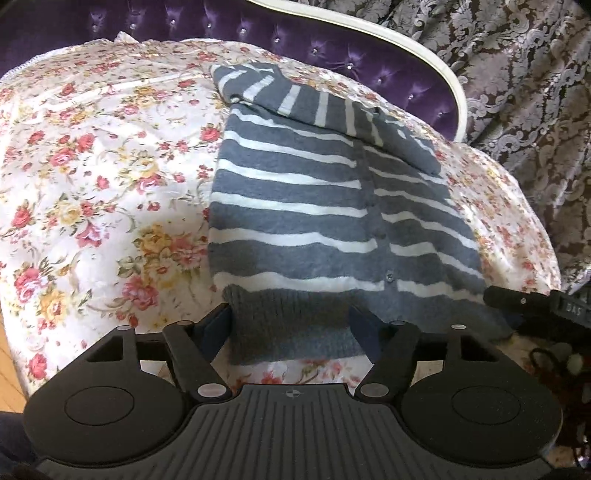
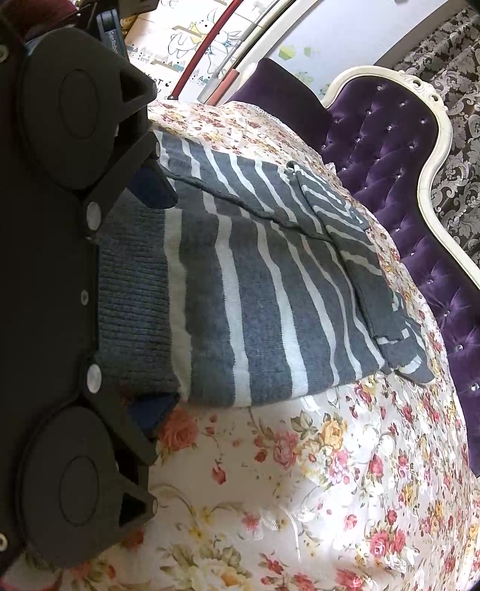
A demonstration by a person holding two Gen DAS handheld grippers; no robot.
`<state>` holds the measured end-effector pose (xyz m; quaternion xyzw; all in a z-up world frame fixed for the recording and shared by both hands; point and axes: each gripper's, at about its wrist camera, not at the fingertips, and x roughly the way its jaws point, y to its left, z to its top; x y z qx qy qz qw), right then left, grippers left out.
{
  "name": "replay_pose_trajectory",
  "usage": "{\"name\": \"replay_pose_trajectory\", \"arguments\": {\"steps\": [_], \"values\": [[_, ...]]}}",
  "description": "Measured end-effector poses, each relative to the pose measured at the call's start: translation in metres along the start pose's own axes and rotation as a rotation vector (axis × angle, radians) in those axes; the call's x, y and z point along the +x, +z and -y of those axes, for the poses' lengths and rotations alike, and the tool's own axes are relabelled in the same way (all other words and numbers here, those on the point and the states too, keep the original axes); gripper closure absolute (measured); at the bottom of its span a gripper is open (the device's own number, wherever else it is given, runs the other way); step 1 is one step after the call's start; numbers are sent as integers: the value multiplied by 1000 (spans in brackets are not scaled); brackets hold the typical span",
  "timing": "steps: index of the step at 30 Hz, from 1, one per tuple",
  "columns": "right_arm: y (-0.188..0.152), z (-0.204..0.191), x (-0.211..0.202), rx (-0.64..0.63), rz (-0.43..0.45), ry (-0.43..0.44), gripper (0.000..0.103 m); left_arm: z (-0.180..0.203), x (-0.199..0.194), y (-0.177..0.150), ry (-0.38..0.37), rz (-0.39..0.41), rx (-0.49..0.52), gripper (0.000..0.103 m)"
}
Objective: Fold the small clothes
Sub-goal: 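Move both grippers to the cardigan hem and close them on it, then lift the hem with both grippers and fold it over toward the collar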
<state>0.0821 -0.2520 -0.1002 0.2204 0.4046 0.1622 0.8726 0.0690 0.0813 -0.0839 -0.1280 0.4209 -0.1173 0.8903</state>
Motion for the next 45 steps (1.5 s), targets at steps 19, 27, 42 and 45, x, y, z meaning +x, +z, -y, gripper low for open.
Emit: {"name": "replay_pose_trajectory", "arguments": {"steps": [19,27,42,45], "values": [[1,3,-12,39,-23,-44,84,-18,-3,1,-41,56,-91,94],[21,-9,-48,9,97,63,86,-13,-33,17,-61,182,-109,95],[126,-24,-33,-17,309,159,86,-7,-32,124,-105,390,-81,96],[147,-23,-18,-19,325,145,86,-7,-21,148,-97,404,-72,96]]}}
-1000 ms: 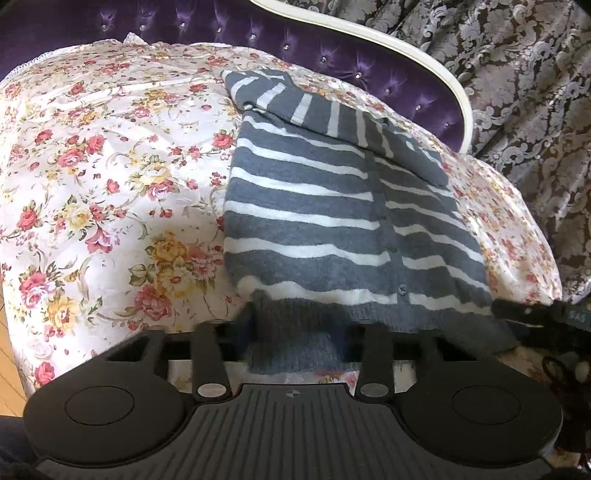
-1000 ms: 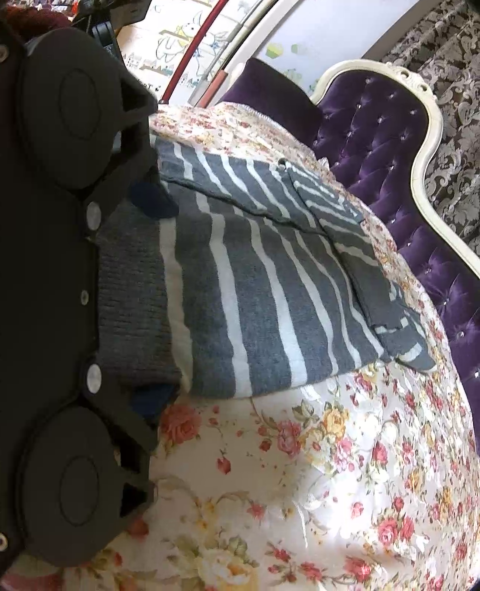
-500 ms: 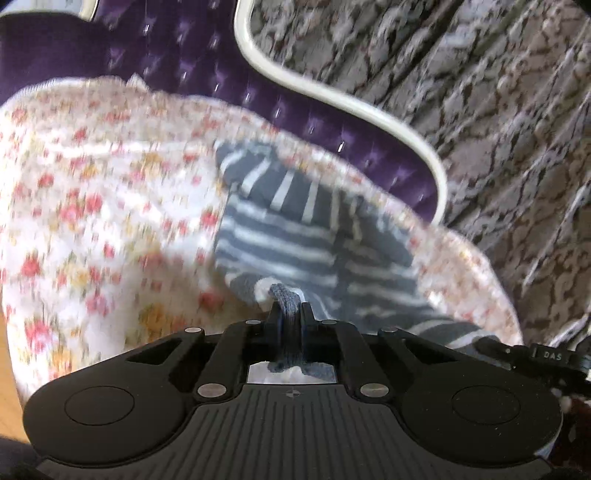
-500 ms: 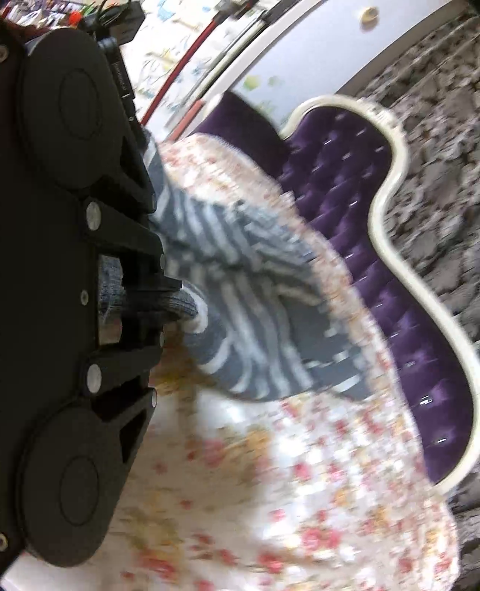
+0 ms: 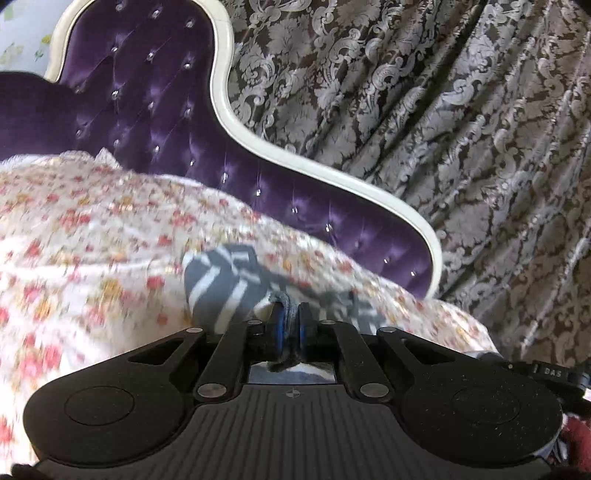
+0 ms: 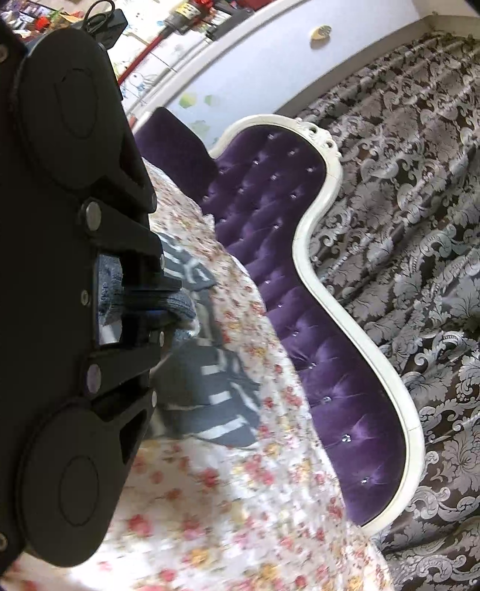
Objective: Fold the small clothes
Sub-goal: 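Lift the hem with both grippers and fold it over toward the collar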
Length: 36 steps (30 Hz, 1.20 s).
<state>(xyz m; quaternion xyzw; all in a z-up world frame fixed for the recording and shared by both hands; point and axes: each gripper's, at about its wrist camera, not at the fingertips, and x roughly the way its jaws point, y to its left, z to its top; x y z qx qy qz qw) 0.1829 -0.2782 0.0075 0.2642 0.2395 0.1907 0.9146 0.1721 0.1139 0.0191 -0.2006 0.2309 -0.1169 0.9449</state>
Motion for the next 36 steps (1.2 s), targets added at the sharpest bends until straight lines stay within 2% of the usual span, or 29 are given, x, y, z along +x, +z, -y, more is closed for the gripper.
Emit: {"name": "replay_pose_trajectory", "arguments": {"steps": [8,17,21,22,24,25,26,31,33,36], "values": [[32,19,57,-8,8,-70,86,-13,65,33,29,-21,-1,98],[41,52,130,-4,-82,-162,85,-41,138,38,99,-114,-29,98],[36,65,148,5,-74,-189,77,-48,163,37,127,-157,-16,96],[36,67,149,11,-64,-192,75,-49,168,38,134,-154,-13,93],[37,70,147,22,-29,-186,42,-50,172,41,152,-141,-8,78],[38,69,144,18,-9,-187,35,-51,173,43,158,-128,-8,65],[40,67,141,4,11,-190,31,-52,172,46,162,-113,-9,58],[48,58,129,-73,64,-209,30,-38,157,56,177,-66,55,42],[48,53,128,-110,60,-213,30,-27,146,53,174,-56,123,39],[45,41,130,-213,40,-229,31,-12,135,39,167,-83,224,37]]}}
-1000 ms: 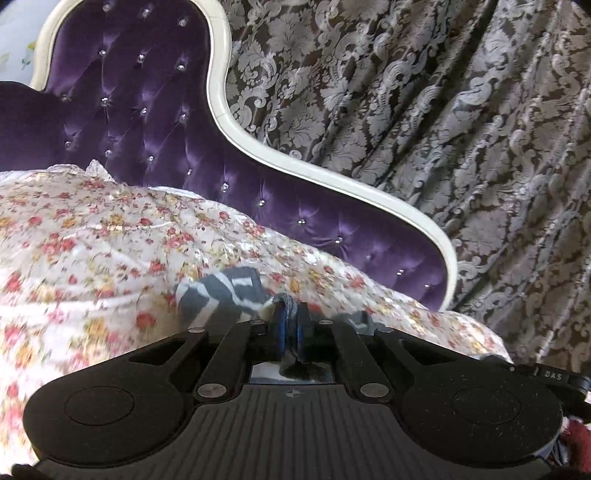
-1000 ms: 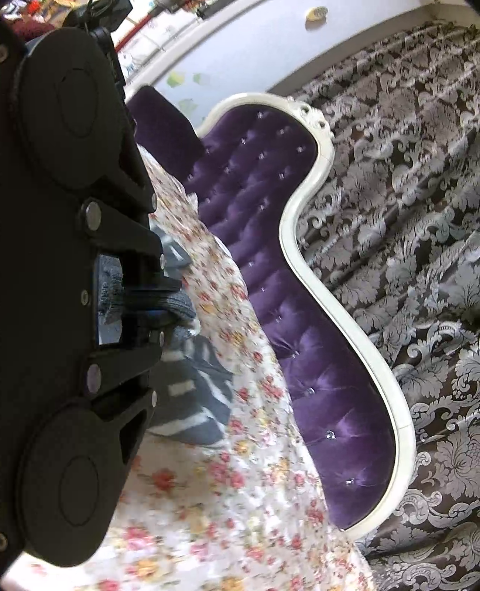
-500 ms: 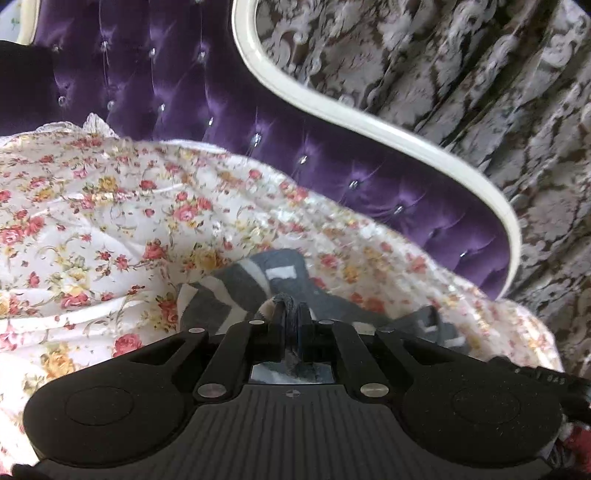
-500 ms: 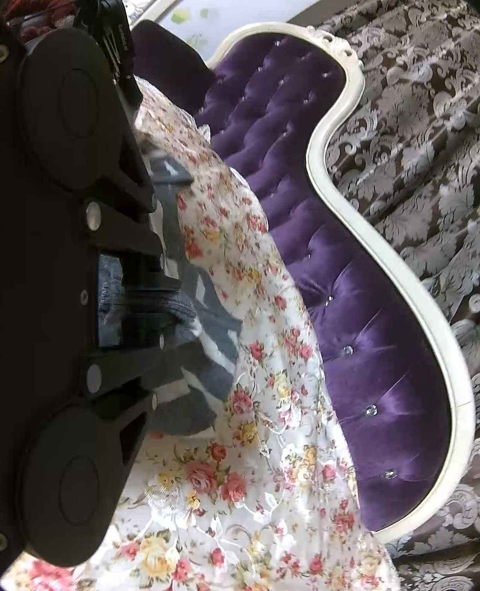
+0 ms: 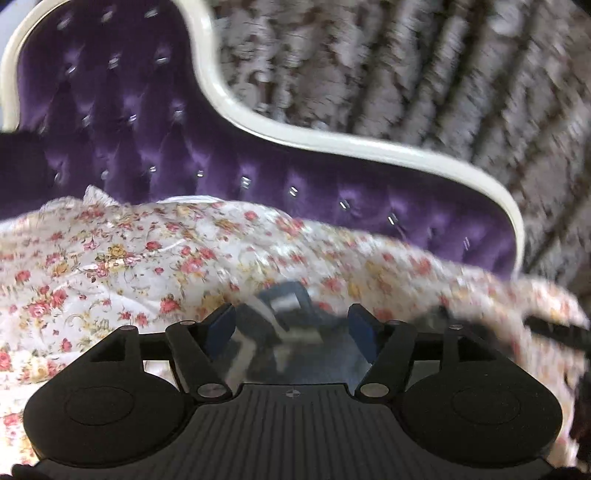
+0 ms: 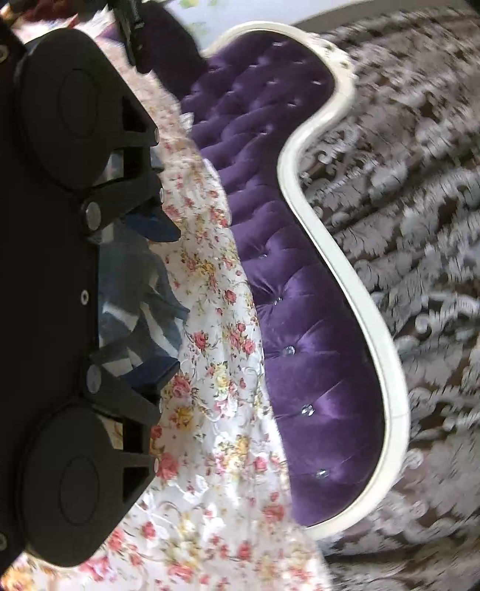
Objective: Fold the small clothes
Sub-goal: 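Open both grippers and release the folded hem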
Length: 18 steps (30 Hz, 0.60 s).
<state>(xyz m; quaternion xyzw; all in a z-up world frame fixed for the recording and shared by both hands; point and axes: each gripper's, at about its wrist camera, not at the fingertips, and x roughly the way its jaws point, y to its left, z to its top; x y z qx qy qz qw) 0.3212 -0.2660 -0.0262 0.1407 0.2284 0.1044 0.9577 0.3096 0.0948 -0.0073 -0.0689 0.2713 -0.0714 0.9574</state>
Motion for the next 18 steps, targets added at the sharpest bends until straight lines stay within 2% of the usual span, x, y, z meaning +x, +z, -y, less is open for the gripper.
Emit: {"name": "replay_pose_trajectory", "arguments": {"steps": [4,9,13,18], "values": [[-6,-17,-2,-124,-29,9,31,19,-7,-26,-16,-54,118,37],[-13,-24,3,-173,-92,30,31,34,-3,-51,-17,-123,247,37],[-20,-26,10,-199,-154,29,31,33,15,-57,-6,-183,278,37],[-27,-27,17,-219,-211,8,31,28,37,-51,24,-208,286,37]]}}
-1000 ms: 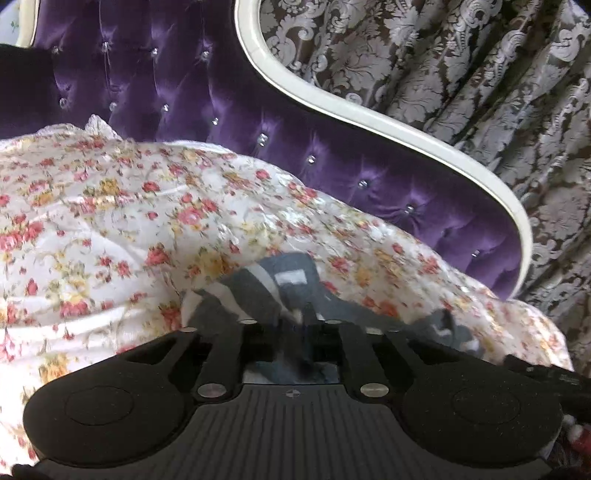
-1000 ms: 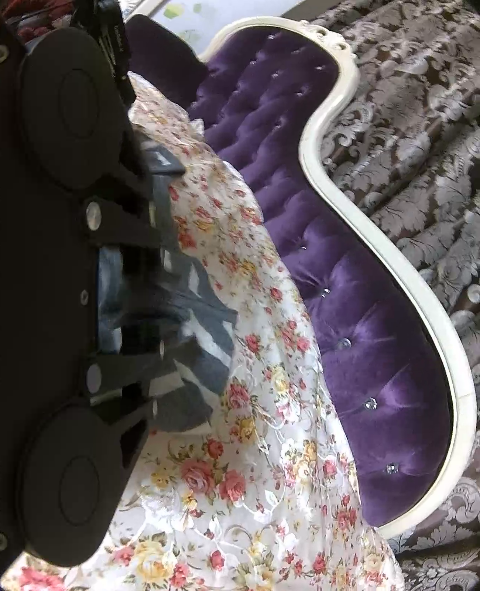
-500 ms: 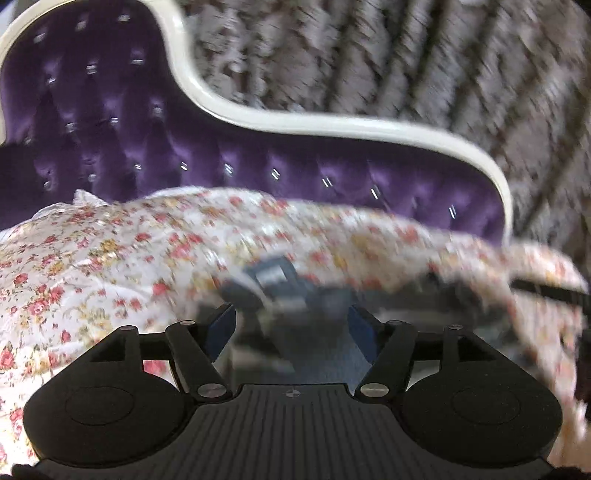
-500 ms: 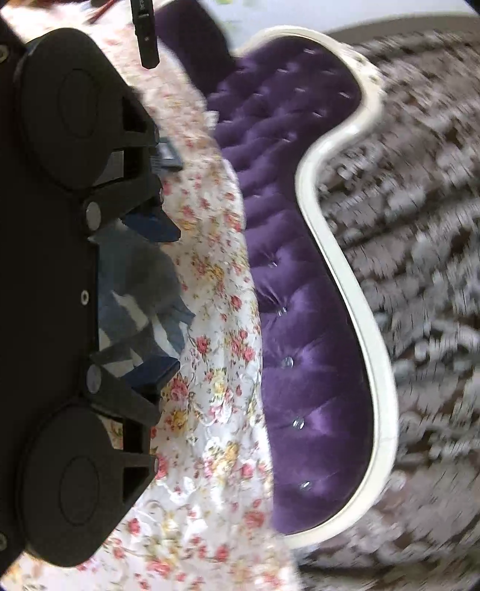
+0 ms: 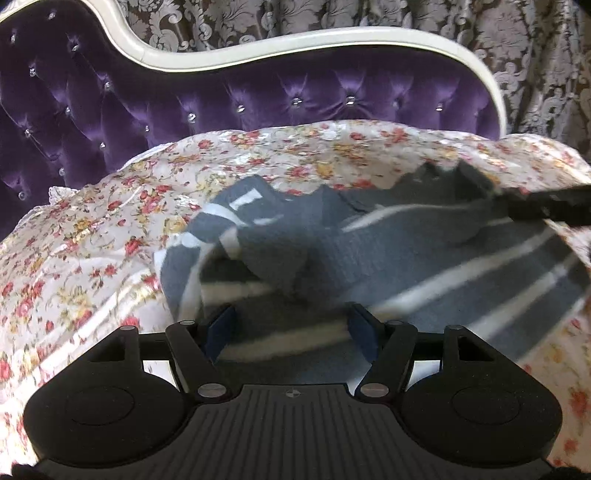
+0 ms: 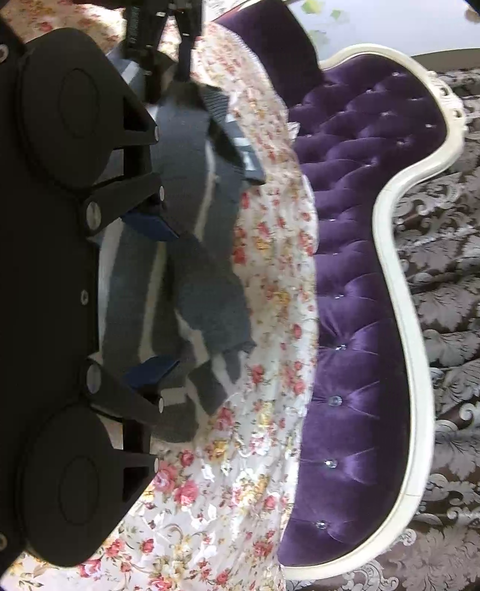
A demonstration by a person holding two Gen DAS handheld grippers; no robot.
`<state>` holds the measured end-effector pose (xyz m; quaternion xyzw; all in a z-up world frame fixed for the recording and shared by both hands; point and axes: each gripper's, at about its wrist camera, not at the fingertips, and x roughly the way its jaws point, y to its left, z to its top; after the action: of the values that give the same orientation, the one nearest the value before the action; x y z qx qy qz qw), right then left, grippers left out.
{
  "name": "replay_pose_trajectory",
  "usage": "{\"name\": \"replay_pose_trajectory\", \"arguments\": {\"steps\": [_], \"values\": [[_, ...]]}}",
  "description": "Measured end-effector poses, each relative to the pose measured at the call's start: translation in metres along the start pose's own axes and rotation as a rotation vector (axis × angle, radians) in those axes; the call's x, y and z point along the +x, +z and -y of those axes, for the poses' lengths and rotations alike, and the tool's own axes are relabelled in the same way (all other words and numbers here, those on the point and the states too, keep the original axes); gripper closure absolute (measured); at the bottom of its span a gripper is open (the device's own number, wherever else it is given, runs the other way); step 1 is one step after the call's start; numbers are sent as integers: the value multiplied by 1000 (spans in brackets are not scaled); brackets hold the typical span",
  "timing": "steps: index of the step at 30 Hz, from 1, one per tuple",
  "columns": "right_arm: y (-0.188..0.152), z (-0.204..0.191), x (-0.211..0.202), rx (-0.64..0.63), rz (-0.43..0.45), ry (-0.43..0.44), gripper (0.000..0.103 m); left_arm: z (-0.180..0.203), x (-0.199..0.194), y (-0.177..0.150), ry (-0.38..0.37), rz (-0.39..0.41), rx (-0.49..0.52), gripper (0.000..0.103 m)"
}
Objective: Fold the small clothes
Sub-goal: 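Open both grippers and release the folded hem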
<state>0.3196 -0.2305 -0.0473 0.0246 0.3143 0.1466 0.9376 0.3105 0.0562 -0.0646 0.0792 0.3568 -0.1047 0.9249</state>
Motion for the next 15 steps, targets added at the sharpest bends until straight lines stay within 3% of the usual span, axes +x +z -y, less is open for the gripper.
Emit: {"name": "replay_pose_trajectory", "arguments": {"steps": [7,15], "values": [[-4,-1,9,0,-65,-12,30,-26,26,31,35,-20,-104,37],[-5,-3,10,3,-76,-16,29,-53,47,53,64,-36,-227,37]]}}
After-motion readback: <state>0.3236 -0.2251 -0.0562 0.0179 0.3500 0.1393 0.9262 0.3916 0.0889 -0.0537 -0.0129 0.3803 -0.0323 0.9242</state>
